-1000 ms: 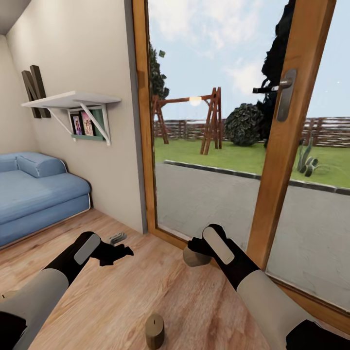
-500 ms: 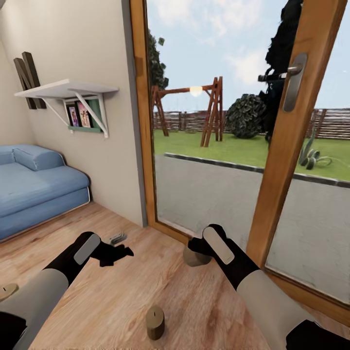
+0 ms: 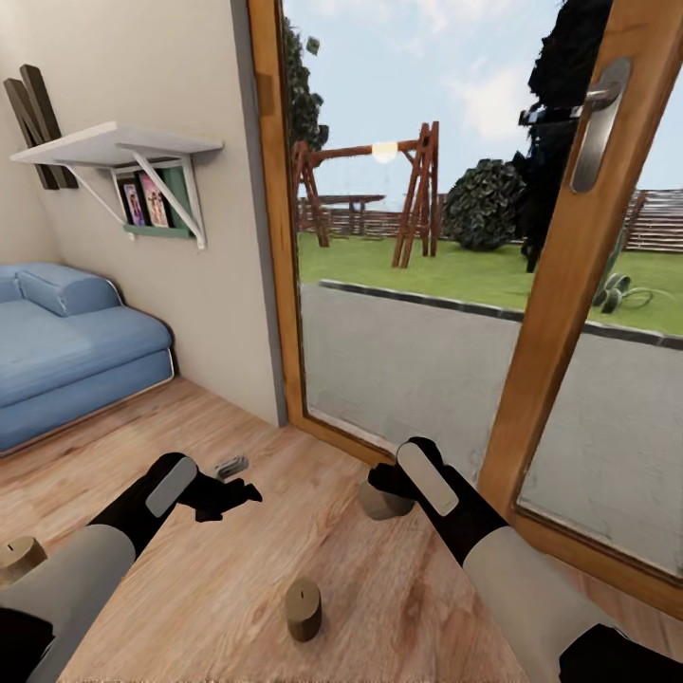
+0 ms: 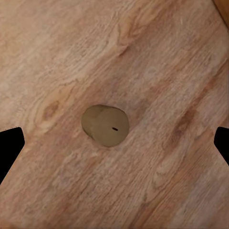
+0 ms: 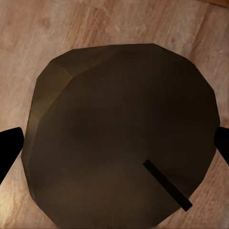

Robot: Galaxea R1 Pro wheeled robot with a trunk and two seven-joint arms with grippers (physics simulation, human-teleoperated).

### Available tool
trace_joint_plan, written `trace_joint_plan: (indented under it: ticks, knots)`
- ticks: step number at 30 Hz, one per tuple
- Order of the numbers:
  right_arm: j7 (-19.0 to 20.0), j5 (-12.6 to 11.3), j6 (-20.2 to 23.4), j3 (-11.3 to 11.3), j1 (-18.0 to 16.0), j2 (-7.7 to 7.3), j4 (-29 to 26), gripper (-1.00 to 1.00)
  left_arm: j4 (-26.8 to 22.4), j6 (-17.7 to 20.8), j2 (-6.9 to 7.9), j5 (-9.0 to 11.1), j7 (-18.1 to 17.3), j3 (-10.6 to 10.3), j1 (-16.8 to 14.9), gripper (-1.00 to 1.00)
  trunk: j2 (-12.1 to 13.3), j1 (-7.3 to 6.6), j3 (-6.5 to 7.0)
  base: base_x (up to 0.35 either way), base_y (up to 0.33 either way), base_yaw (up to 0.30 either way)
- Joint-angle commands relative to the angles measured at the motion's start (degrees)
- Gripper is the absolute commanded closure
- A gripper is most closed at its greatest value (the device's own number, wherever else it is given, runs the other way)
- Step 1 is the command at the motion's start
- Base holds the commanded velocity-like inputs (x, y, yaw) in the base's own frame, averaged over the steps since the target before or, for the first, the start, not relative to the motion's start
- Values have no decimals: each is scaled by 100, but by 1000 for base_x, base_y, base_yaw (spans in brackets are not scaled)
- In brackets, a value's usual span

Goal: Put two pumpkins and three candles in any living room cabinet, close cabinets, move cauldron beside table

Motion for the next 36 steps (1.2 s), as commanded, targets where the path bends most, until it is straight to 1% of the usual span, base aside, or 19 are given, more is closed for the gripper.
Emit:
trace_joint_plan:
  ticks: [1,3,7,11,14,16,21,24,27,28,29,31,32,33,34,35,36]
  knots:
    - [-63,-47,1,8,-6,-2,-6,100,-9,5,-37,56,49,-37,-5,-100,-5,1,-29,0,0,0]
    - [-64,-49,-2,5,-6,-6,-6,100,-10,5,-86,52,52,-41,-4,-100,-8,6,-73,0,0,0]
    - [-64,-48,-7,8,-6,-5,-6,100,-43,-3,-124,49,49,-44,-3,-100,-13,16,-162,0,0,0]
    - [-64,-44,-15,13,-6,-9,-11,100,-71,-25,-128,48,-7,-50,-2,-100,-18,27,-250,0,0,0]
    - [-69,-42,-22,17,-6,0,-24,100,-69,-40,-134,38,-160,-56,-2,-100,-22,34,-317,0,0,0]
    - [-70,-42,-24,18,-6,3,-27,100,-75,-44,-135,35,-189,-63,-3,-100,-25,39,-361,0,0,0]
    - [-79,-41,-26,19,-6,0,-44,100,-119,-54,-134,29,-242,-140,-1,-100,-32,52,-472,0,0,0]
    - [-79,-41,-26,19,-6,-1,-48,100,-182,-56,-142,30,-252,-283,-1,-100,-36,60,-538,0,0,0]
    - [-79,-39,-26,19,-6,-2,-54,100,-242,-59,-155,30,-251,-467,-6,-100,-40,68,-605,0,0,0]
    - [-82,-37,-26,19,-6,-2,-94,100,-260,-62,-158,30,-251,-564,-5,-100,-41,70,-627,0,0,0]
    - [-86,-36,-26,21,-4,-3,-153,100,-268,-62,-159,30,-251,-601,-4,-100,-42,73,-649,0,0,0]
    - [-100,-34,-18,18,6,-9,-529,100,-285,-64,-163,30,-251,-673,-4,-100,-45,78,-694,0,0,0]
    - [-121,-32,-10,13,49,-21,-901,100,-296,-64,-167,29,-250,-700,-4,-100,-46,81,-716,0,0,0]
    - [-174,-30,-1,9,113,-27,-1115,100,-305,-65,-168,29,-250,-710,-3,-100,-48,83,-738,0,0,0]
    - [-361,-30,17,4,288,-39,-1580,100,-341,-65,-169,28,-250,-732,-2,-100,-49,86,-760,0,0,0]
    - [-456,-31,20,4,345,-35,-1690,100,-361,-65,-168,26,-250,-737,-1,-100,-50,88,-782,0,0,0]
    - [-644,-34,24,6,430,-29,-1850,100,-393,-65,-166,26,-250,-753,-1,-100,-52,91,-804,0,0,0]
